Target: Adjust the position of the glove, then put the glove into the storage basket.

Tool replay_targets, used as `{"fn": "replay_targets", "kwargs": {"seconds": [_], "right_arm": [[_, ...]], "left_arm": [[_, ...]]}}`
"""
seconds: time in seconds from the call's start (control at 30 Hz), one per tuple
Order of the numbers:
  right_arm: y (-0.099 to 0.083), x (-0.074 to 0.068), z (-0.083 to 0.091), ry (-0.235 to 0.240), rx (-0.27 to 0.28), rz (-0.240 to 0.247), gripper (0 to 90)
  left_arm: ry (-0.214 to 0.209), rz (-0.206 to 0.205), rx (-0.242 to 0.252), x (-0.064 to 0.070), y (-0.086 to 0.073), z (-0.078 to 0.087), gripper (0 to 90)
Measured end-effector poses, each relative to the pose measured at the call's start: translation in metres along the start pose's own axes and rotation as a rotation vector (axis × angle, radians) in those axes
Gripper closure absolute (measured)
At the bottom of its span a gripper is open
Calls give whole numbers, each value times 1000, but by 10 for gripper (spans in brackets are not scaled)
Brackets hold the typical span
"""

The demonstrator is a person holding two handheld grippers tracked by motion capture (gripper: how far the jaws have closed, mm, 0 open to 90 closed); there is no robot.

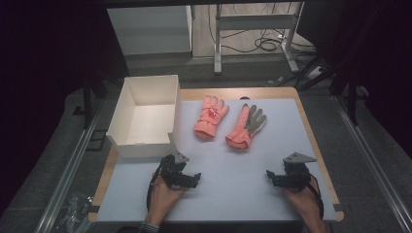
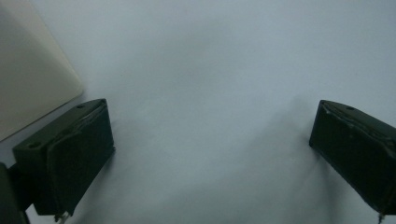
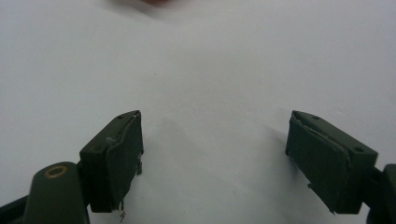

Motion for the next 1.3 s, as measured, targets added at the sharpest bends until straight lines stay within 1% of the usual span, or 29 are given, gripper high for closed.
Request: {"fn": "replay_targets", "kwargs": {"seconds": [0.1, 0.23, 0.43, 0.77, 0.97, 1.03, 1.13, 1.27, 1.3], "right_arm": [[0, 0, 0, -4, -2, 2, 183], [0, 1, -1, -16, -13, -6, 145], [0, 1, -1, -12, -18, -10, 132], [0, 2, 0, -5, -20, -14, 137], [4, 2, -1, -17, -30, -22, 158], [7, 2, -1, -14, -20, -37, 161], [16, 1, -2, 5, -4, -54, 163], [29, 0, -4, 4, 3, -33, 178], [35, 1, -5, 6, 8, -25, 198]], "left_arm": [[0, 0, 0, 0, 0, 0, 0], [0, 0, -1, 0, 0, 0, 0], [-2, 1, 5, 0, 0, 0, 0], [-2, 1, 10, 0, 0, 0, 0], [-1, 1, 10, 0, 0, 0, 0], [-1, 1, 10, 0, 0, 0, 0], [-1, 1, 10, 0, 0, 0, 0], [-2, 1, 11, 0, 0, 0, 0], [-2, 1, 11, 0, 0, 0, 0]]}}
Point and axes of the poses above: each handheld gripper's, and its own axes: z roughly backward along the jaws, y roughly out of its top, x roughly to its right, the point moved 6 cm from there along -z, roughly forward along the jaws, and after that the axes turned 6 degrees about z, right-handed, at the moved point
